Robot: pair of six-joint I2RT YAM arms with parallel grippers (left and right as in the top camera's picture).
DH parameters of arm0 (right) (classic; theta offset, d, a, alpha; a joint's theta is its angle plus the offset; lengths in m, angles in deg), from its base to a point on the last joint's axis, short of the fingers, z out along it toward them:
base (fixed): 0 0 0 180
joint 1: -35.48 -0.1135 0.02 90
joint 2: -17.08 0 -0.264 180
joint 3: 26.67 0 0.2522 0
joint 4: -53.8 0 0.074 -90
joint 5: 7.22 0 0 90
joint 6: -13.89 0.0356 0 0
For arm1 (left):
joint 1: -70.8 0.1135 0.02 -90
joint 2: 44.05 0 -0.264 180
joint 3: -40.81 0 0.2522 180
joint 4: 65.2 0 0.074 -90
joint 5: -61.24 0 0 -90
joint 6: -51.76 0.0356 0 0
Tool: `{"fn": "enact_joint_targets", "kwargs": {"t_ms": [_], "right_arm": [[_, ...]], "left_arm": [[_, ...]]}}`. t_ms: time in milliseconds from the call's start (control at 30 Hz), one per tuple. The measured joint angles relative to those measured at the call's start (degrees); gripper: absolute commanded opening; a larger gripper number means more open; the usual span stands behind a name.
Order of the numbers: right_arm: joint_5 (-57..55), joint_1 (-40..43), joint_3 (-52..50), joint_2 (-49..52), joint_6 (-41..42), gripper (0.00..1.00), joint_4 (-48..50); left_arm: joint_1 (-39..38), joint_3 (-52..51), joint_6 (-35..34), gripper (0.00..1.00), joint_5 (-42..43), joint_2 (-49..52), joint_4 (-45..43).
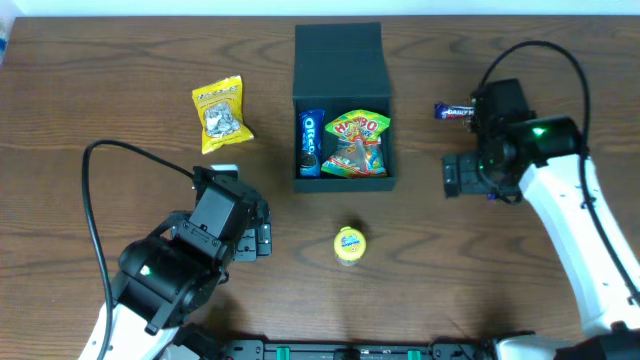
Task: Pack container
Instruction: 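Open the right gripper and move it toward the Eclipse tin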
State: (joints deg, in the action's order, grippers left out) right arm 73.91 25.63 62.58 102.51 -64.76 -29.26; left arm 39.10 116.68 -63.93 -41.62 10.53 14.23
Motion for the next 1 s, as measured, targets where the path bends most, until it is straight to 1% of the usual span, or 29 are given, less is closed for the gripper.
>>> {"fn": "enact_joint_targets", "kwargs": {"t_ms": [200,367,467,800,1000], "right_arm": [[-0.66,7.54,-2.25,-0.02,-1.95,0.99,5.92],[1.22,11.72,-8.52,0.42,-4.94,0.99,12.87],[2.32,12.24,-9.92,2.36,-5.90,0.99,15.52],[3.56,12.24,-10.14,12.76,-8.13,0.99,22.12],[4.02,12.24,-10.29,15.43,-12.57,0.99,25.35]], "left_arm": [[0.00,0.00,0.00,0.95,0.00,0.00,0.00],[0.00,0.00,0.00,0.95,0.00,0.00,0.00],[0.00,0.00,0.00,0.95,-0.02,0.00,-0.02],[0.00,0.00,0.00,0.96,0.00,0.00,-0.02],[0.00,0.00,0.00,0.95,-0.02,0.00,-0.02]]}}
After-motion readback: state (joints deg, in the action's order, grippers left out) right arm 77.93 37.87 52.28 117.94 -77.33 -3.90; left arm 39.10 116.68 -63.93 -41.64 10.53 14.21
